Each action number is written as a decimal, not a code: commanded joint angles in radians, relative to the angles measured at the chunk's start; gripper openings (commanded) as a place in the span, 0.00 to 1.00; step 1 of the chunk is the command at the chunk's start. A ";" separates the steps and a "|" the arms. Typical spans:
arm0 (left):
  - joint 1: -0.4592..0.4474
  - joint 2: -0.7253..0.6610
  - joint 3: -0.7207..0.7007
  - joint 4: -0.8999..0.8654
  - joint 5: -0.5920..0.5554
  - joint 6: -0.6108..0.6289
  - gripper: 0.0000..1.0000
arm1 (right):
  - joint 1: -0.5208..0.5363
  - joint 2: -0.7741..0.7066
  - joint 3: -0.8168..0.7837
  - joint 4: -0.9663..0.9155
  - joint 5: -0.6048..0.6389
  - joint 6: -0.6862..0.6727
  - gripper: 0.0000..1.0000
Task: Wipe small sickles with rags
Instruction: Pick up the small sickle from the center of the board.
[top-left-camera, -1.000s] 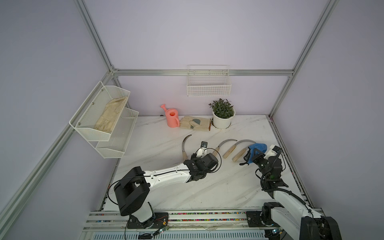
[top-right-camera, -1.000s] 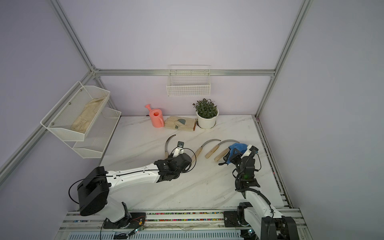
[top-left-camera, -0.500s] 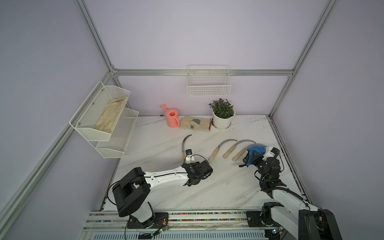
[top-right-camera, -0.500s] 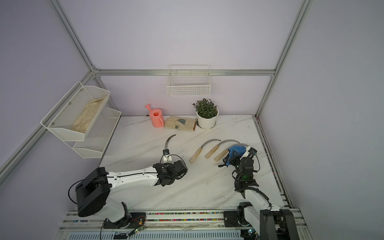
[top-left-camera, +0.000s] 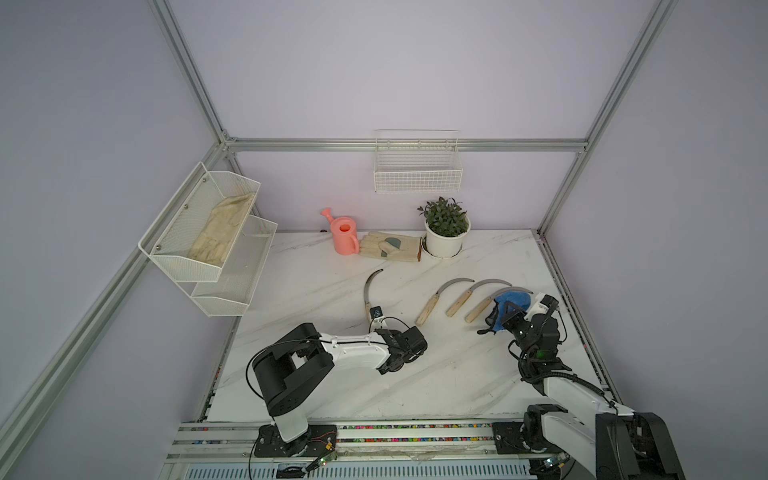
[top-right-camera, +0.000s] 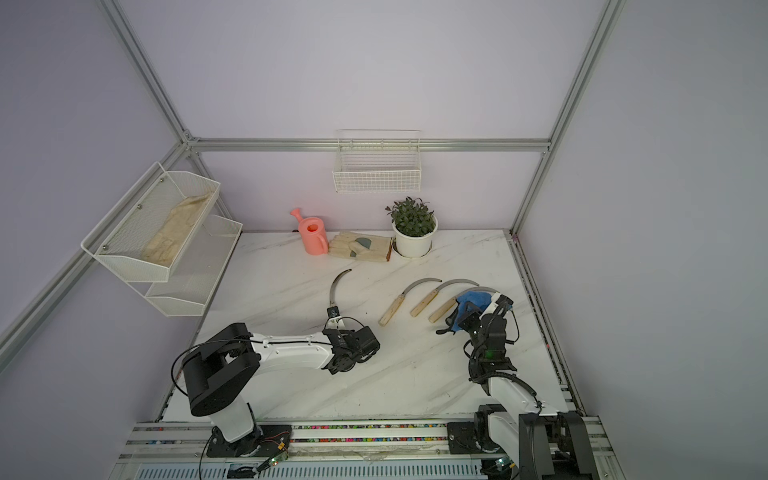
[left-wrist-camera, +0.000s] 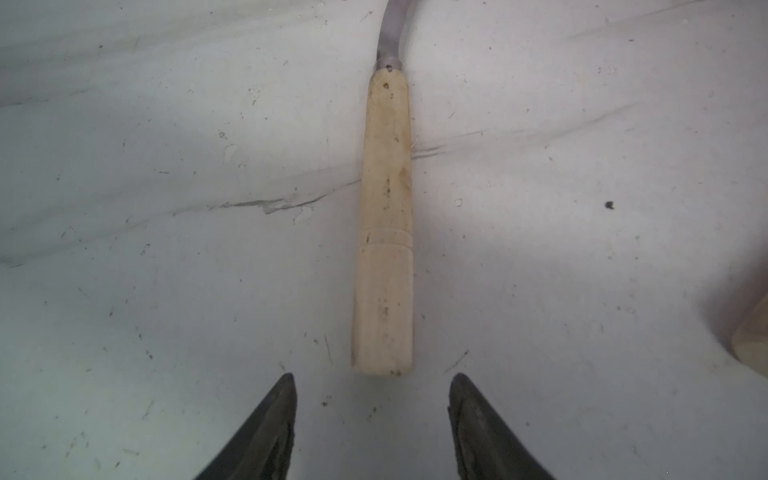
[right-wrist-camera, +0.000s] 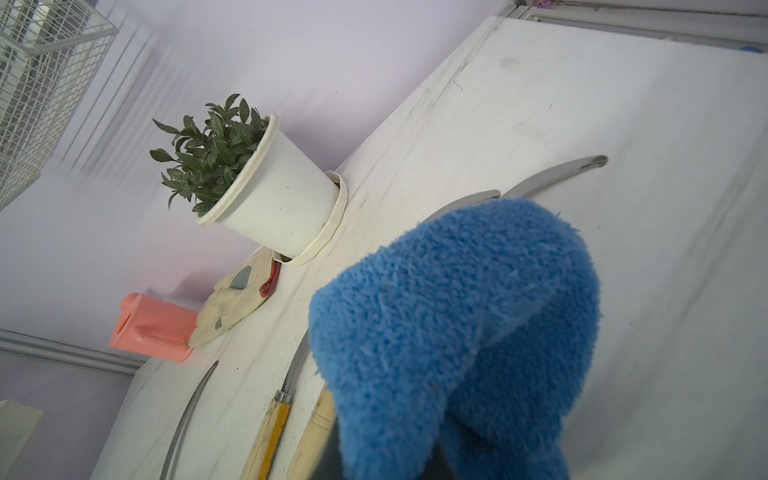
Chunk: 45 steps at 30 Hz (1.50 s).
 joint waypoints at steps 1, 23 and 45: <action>0.023 0.033 -0.032 0.056 -0.007 -0.001 0.58 | -0.004 0.003 0.008 0.049 -0.003 0.007 0.00; 0.105 0.044 -0.086 0.172 0.114 0.092 0.37 | -0.004 0.006 0.012 0.041 0.003 0.008 0.00; 0.092 -0.030 -0.180 0.257 0.152 0.119 0.29 | -0.004 0.010 0.016 0.035 0.004 0.009 0.00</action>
